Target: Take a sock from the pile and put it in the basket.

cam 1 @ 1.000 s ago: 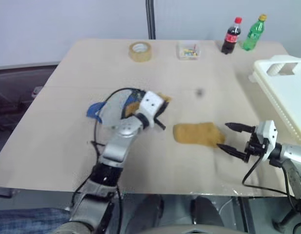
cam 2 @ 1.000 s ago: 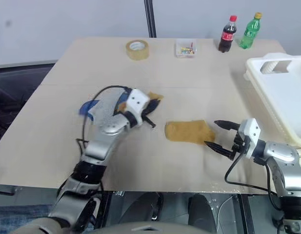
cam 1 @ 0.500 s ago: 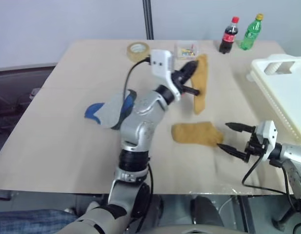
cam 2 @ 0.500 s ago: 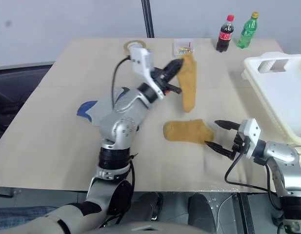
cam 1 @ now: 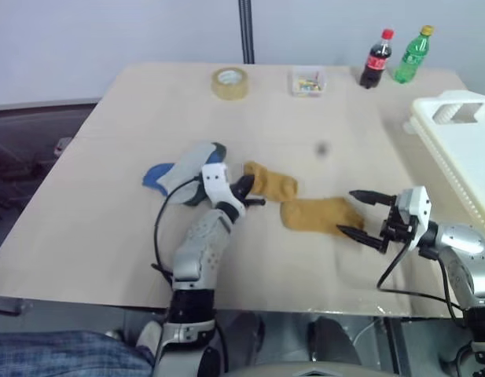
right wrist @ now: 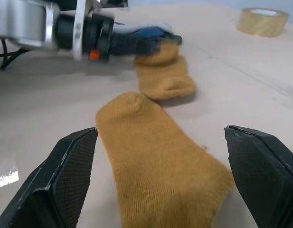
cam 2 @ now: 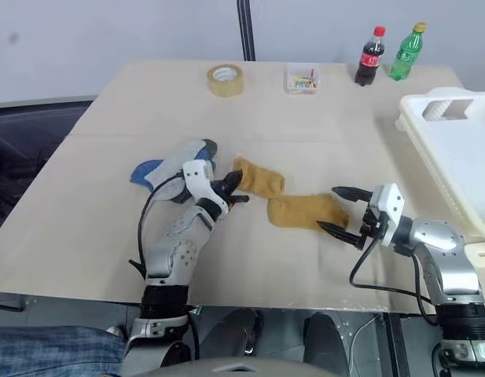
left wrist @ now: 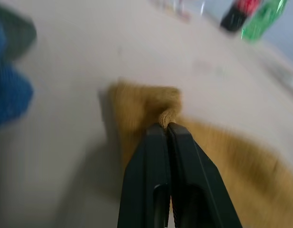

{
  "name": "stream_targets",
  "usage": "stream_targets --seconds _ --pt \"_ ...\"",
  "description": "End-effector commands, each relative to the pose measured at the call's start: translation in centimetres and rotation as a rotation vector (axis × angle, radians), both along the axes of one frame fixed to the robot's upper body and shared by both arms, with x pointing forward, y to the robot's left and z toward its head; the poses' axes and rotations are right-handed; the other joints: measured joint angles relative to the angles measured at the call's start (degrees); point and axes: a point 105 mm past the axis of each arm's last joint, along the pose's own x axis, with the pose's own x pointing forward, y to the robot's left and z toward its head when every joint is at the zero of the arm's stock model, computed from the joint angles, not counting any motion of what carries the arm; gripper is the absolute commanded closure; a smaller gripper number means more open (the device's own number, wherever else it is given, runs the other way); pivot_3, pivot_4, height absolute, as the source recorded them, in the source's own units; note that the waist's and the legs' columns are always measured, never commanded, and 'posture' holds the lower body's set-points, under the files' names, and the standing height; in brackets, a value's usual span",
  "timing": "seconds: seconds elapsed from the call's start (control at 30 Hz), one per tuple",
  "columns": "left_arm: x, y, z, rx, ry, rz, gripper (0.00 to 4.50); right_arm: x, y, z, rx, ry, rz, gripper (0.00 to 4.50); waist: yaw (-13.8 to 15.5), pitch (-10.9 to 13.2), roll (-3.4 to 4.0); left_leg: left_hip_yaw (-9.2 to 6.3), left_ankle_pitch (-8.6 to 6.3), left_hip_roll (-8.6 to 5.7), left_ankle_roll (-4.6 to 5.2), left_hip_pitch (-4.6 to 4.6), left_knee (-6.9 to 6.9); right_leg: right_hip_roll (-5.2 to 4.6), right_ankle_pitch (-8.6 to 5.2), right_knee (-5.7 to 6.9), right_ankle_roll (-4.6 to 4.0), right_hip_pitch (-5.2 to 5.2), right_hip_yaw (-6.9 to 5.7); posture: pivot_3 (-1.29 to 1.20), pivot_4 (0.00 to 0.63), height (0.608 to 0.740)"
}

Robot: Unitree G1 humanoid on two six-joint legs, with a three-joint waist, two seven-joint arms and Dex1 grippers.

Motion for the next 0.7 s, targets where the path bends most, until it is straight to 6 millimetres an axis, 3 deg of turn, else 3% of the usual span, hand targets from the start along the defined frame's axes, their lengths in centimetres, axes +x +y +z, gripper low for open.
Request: stream_targets --seconds 0.03,0.17,0.27,0.43,0.6,0.7 --pt "-0.8 2.7 9.2 -0.033 -0.361 0.079 4.39 -0.2 -0.6 0.6 -0.003 -0.026 -0.019 0.00 -0.27 0.02 -0.03 -0.01 0.00 0.01 0.00 -0.01 0.00 0.01 0.00 0.01 0.00 -0.01 -0.01 0.00 0.150 0.740" --pt "-1.4 2.5 13.2 -0.011 -0.490 0.038 4.39 -0.3 -0.8 0.5 0.000 -0.029 -0.038 0.00 -0.33 -0.01 0.02 0.10 0.00 0.02 0.00 0.00 -0.01 0.00 0.00 -0.02 0.00 -0.01 0.07 0.00 0.150 0.740" --pt "-1.5 -0.4 13.6 0.006 -0.490 -0.096 4.39 -0.3 -0.8 0.5 0.002 -0.032 -0.048 0.00 0.04 0.01 -0.01 -0.01 0.00 -0.04 0.00 -0.01 0.01 -0.02 0.00 -0.03 0.01 0.04 -0.01 0.00 0.150 0.740" --pt "-0.7 -5.6 7.2 0.052 -0.264 -0.270 4.39 0.0 -0.5 0.9 0.008 -0.051 -0.054 0.00 -0.17 0.00 0.00 -0.06 0.00 -0.06 0.00 0.01 0.02 -0.03 0.00 -0.04 0.01 0.09 -0.04 0.00 0.150 0.740" --pt "0.8 -8.3 1.3 0.159 -0.095 -0.300 4.39 0.0 -0.3 0.9 0.012 -0.054 -0.057 0.00 -0.54 0.00 -0.01 -0.05 0.00 0.00 0.00 0.03 -0.01 0.06 0.00 0.00 0.01 0.03 -0.02 0.00 0.150 0.740" --pt "1.7 -9.6 -0.5 0.223 -0.058 -0.318 4.39 -0.1 -0.3 0.8 0.012 -0.054 -0.060 0.00 -0.29 0.00 0.00 -0.05 0.00 0.01 0.00 0.05 -0.01 0.07 0.00 -0.01 0.01 0.05 -0.03 0.00 0.150 0.740"
